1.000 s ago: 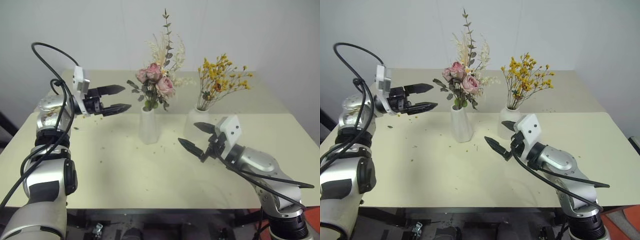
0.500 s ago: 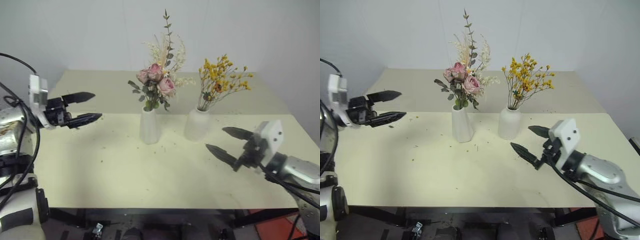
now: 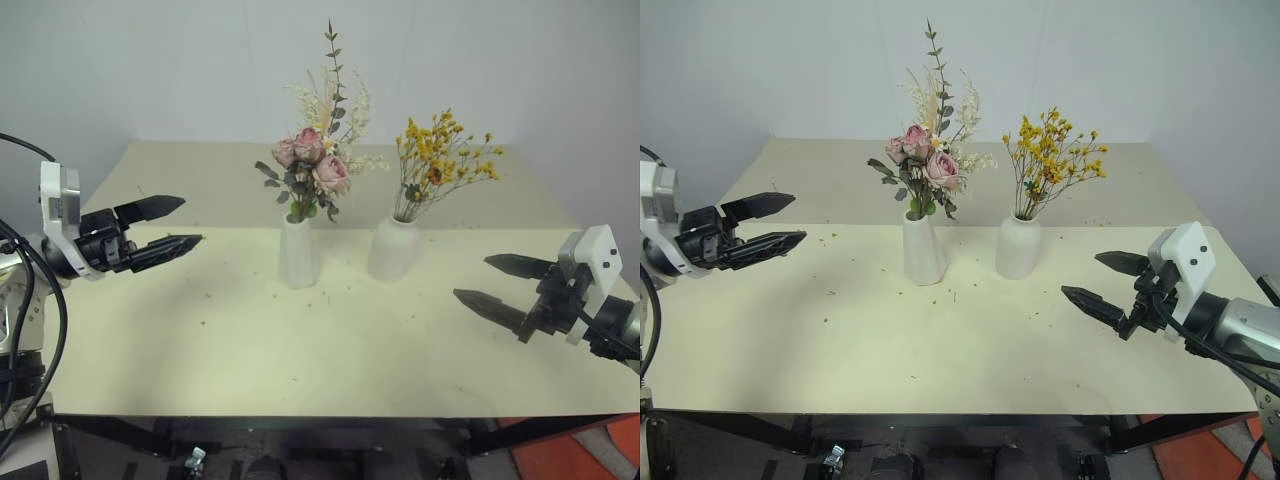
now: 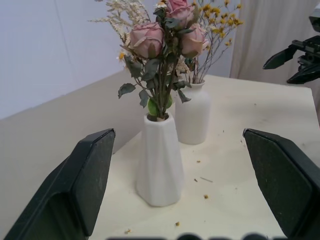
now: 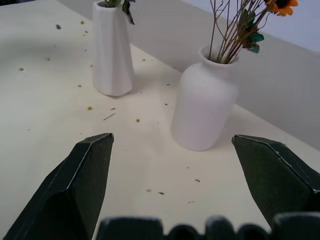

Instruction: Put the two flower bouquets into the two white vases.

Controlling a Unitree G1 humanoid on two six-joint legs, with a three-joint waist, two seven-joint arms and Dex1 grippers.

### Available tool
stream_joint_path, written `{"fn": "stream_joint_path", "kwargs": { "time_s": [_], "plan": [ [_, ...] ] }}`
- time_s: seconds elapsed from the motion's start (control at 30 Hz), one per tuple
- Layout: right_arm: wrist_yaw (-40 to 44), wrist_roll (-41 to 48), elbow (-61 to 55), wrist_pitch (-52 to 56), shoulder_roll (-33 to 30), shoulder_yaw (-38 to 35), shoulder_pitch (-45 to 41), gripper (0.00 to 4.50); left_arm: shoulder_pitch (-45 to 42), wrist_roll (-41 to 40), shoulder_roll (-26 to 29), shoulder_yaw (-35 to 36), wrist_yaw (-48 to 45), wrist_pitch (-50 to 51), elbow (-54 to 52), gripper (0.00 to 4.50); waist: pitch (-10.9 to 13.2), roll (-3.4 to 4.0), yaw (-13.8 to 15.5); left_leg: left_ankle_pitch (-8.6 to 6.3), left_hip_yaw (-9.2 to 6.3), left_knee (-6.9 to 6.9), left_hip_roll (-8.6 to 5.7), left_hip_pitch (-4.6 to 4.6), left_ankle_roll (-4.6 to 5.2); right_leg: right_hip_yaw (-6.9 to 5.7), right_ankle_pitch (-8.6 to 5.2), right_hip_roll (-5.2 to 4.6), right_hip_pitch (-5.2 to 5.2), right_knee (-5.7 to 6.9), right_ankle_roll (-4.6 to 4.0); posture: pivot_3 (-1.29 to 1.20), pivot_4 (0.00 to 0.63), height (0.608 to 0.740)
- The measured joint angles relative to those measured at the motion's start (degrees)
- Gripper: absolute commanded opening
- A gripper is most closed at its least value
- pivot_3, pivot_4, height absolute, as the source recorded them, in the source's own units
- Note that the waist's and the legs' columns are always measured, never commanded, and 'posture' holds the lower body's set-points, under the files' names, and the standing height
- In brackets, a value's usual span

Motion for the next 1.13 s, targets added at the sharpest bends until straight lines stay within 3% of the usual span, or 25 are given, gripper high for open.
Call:
{"fn": "stream_joint_path", "kwargs": {
  "time_s": [0.33, 0.57, 1.13],
  "plan": [
    [-0.91, -2.27, 2.17, 0.43, -3.21, -2.72, 2.28, 4.50, -1.19, -1.82, -9.71, -2.84, 5.86, -2.73, -0.25, 4.48, -0.02, -0.04, 0.01, 0.00, 0.00, -0.01, -0.02, -0.02, 0.00, 0.01, 0.00, 0.01, 0.01, -0.04, 0.00, 0.00, 0.150, 0.740],
    [-1.34, -3.45, 1.55, 0.23, -1.69, -4.48, 6.93, 4.50, -1.18, -1.91, -10.16, -3.74, 6.70, -3.78, -0.26, 4.48, -0.02, -0.04, -0.13, 0.00, 0.01, 0.00, -0.03, 0.01, 0.00, 0.04, 0.00, 0.00, 0.03, -0.02, 0.00, 0.00, 0.150, 0.740],
    [-0.81, -7.27, 2.50, -1.65, -1.41, -3.63, 7.29, 4.50, 1.26, -5.56, -9.70, -3.39, 8.28, -3.61, -3.80, 4.48, -0.02, -0.04, -0.10, 0.00, 0.02, 0.00, -0.03, -0.01, 0.00, 0.04, 0.00, 0.00, 0.03, -0.05, 0.00, 0.00, 0.150, 0.740]
  ]
}}
